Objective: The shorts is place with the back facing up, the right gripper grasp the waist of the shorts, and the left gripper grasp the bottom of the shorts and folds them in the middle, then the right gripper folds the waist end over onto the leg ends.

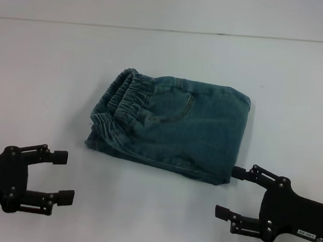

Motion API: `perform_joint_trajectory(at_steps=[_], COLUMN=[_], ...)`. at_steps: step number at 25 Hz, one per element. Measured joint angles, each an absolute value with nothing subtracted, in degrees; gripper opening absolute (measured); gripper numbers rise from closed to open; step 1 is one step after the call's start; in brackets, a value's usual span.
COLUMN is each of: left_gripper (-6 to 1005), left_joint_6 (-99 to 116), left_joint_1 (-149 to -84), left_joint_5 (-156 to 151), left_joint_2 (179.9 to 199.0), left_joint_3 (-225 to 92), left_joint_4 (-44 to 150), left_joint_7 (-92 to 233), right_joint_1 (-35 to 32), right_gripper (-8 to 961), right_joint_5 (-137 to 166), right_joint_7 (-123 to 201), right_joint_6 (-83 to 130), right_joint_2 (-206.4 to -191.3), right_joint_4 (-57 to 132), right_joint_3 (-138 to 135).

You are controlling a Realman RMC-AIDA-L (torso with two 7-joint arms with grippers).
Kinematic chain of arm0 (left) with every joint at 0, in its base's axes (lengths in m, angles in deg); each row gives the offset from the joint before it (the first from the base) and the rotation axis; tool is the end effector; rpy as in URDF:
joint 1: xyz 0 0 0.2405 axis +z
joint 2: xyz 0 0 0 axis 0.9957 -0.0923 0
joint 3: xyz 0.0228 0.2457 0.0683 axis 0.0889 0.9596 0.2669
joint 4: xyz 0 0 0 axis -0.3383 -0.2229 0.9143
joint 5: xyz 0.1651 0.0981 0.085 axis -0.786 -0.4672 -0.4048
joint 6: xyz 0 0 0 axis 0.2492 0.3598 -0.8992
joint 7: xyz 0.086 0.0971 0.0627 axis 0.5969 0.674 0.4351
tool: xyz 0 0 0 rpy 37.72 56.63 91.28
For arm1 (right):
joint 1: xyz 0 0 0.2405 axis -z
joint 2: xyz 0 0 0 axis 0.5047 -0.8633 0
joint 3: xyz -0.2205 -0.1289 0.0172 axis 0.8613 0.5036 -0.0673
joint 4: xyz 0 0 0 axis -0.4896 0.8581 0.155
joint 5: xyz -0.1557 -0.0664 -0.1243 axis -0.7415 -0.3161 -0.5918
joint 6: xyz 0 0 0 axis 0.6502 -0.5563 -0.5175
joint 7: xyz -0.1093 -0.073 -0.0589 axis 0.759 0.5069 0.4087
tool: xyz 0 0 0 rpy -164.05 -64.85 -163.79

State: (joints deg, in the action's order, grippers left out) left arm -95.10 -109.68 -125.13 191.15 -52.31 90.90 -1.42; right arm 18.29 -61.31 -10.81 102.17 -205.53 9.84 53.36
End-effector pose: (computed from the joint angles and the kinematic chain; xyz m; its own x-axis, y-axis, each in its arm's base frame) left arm -0.3105 0.2545 0.0400 0.7827 0.3970 0.4793 0.4576 -0.8891 -0.0108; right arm 0.3068 0.2345 -0.0427 0.7940 -0.1844 -0.5792 -0.3733 -0.9000 -0.2251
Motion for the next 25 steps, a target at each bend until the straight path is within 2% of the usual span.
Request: perform_joint_trajectory(at_steps=[7,25], left_gripper=[940,940], left_joint_6=[-95.29,-95.27], left_joint_1=[-109.62,-109.32], left_joint_5=[-125.35,-125.79], left_joint_2=[191.25,191.5], left_joint_3=[-52.15,-51.96], left_joint_4=[90.95,90.95], left_joint_7=[-2.22,-2.85], right_joint_1=[17.84,17.52], right_gripper=[925,925], right_joint_5=[-61.33,-61.32], right_joint_7=[-10.4,-9.34], right_joint_6=[101.72,101.67], right_joint_2=[-205.22,-205.76], right_joint_4=[9.72,10.28], right_joint_3=[52.8,52.58])
